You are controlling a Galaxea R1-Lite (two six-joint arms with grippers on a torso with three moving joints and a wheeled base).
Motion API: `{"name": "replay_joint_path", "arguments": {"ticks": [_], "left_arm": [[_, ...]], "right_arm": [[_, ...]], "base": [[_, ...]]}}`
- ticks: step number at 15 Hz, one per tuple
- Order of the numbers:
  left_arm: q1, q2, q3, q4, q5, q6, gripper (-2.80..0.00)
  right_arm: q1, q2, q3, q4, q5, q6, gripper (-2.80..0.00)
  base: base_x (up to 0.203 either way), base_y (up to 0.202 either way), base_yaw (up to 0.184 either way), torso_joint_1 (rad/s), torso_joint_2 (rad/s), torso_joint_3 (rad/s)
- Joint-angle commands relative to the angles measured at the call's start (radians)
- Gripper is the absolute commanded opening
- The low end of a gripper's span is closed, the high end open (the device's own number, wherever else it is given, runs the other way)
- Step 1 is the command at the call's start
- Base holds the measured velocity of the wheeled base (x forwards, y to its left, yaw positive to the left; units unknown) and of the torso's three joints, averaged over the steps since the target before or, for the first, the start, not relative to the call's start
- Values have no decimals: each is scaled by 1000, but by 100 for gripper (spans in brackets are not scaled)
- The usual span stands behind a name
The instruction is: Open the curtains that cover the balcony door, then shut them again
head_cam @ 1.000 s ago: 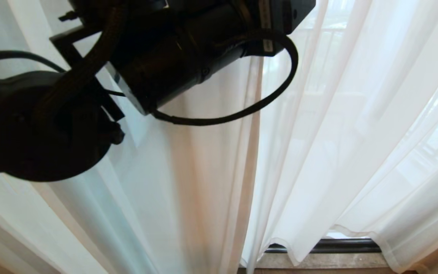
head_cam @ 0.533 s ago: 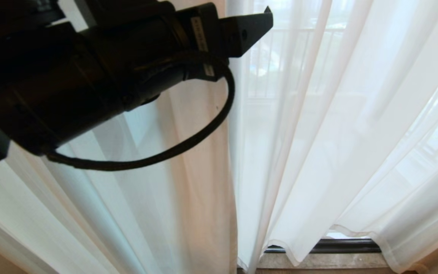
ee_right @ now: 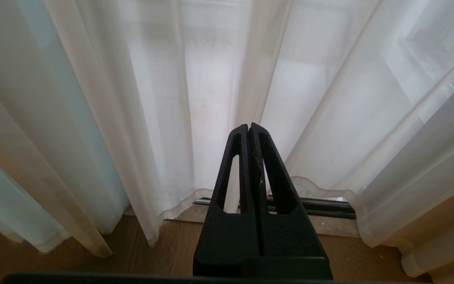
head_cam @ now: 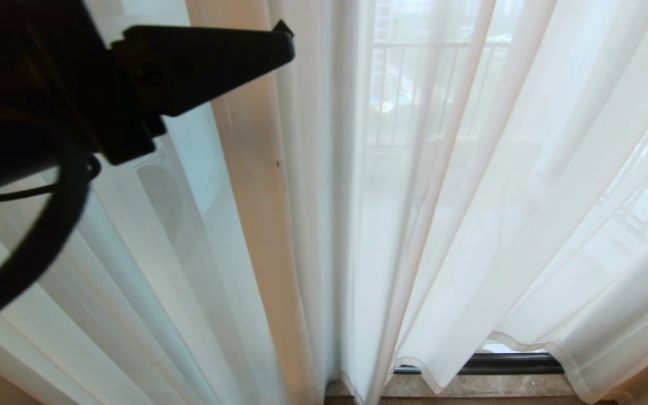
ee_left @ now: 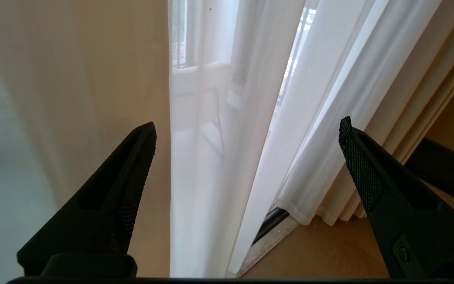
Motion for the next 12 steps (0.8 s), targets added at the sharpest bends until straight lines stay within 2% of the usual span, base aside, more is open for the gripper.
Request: {"name": "replay_joint_path", "arguments": {"ticks": [1,3,4,12], "left_arm": [[2,-104,18,56,4,-1,0],[3,-136,31,84,27,-2,0],[4,-147,32,93,30,-3,-280],[5,-199,32,148,38,-3,-280]], "right_arm": [[0,1,0,1,1,-1,-280],[0,1,1,1,-1,-1,-280],[0,1,0,1,1,-1,-280],[0,1,-1,1,1,-1,-280]], "base": [[0,0,0,0,0,0],[0,0,0,0,0,0],[0,0,0,0,0,0],[0,0,0,0,0,0]]}}
